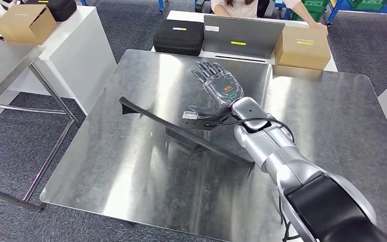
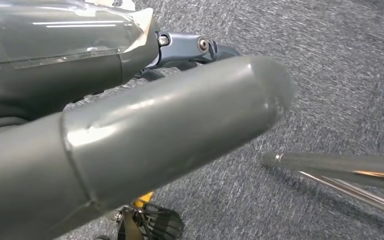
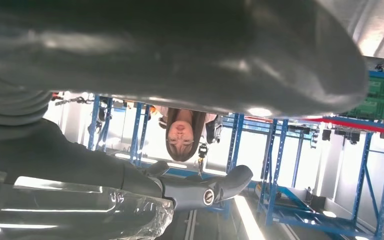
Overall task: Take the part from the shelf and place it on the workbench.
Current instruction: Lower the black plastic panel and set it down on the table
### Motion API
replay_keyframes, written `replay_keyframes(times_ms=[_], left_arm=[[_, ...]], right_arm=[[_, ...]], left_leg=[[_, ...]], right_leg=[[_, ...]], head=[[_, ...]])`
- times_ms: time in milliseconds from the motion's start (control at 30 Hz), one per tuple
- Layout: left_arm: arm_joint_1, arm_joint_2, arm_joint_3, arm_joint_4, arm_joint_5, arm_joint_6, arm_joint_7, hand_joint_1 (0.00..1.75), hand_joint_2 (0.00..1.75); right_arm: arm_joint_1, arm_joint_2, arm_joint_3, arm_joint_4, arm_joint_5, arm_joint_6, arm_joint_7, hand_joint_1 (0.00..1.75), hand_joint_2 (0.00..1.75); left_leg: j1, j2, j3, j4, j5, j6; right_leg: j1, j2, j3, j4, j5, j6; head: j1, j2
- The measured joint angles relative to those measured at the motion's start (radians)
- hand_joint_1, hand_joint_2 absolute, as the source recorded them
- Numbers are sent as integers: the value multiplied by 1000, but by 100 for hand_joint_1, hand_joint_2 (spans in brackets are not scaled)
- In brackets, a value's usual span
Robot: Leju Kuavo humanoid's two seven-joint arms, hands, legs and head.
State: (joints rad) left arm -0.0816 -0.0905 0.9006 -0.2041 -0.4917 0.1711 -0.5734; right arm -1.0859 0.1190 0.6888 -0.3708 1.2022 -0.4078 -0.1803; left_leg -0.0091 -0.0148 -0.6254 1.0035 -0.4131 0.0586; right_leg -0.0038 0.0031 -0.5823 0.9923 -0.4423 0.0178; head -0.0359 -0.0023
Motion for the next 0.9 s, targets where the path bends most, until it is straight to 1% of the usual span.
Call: replay_keyframes(times_ms=[100, 233, 700, 900], left_arm=[[0, 0, 2, 0, 0, -2, 6, 0, 0], [0, 0, 2, 0, 0, -2, 8, 0, 0], [0, 0, 4, 0, 0, -2, 9, 0, 0], [0, 0, 6, 0, 0, -14, 24, 0, 0]], right_arm=[[0, 0, 0, 0, 1, 0, 2, 0, 0], [0, 0, -1, 0, 1, 0, 2, 0, 0], [0, 0, -1, 0, 2, 0, 3, 0, 0], [0, -2, -11, 0, 10, 0, 25, 0, 0]], left_leg=[[1, 0, 0, -1, 1, -3], [2, 0, 0, -2, 0, -11], [-2, 0, 0, -1, 0, -11], [-3, 0, 0, -1, 0, -11]], right_leg=[[1, 0, 0, 0, 0, -1], [2, 0, -1, 0, -1, -1], [-3, 0, 0, 0, -1, -1], [-4, 0, 0, 0, -1, -1]], head=[[0, 0], [0, 0], [0, 0], [0, 0]])
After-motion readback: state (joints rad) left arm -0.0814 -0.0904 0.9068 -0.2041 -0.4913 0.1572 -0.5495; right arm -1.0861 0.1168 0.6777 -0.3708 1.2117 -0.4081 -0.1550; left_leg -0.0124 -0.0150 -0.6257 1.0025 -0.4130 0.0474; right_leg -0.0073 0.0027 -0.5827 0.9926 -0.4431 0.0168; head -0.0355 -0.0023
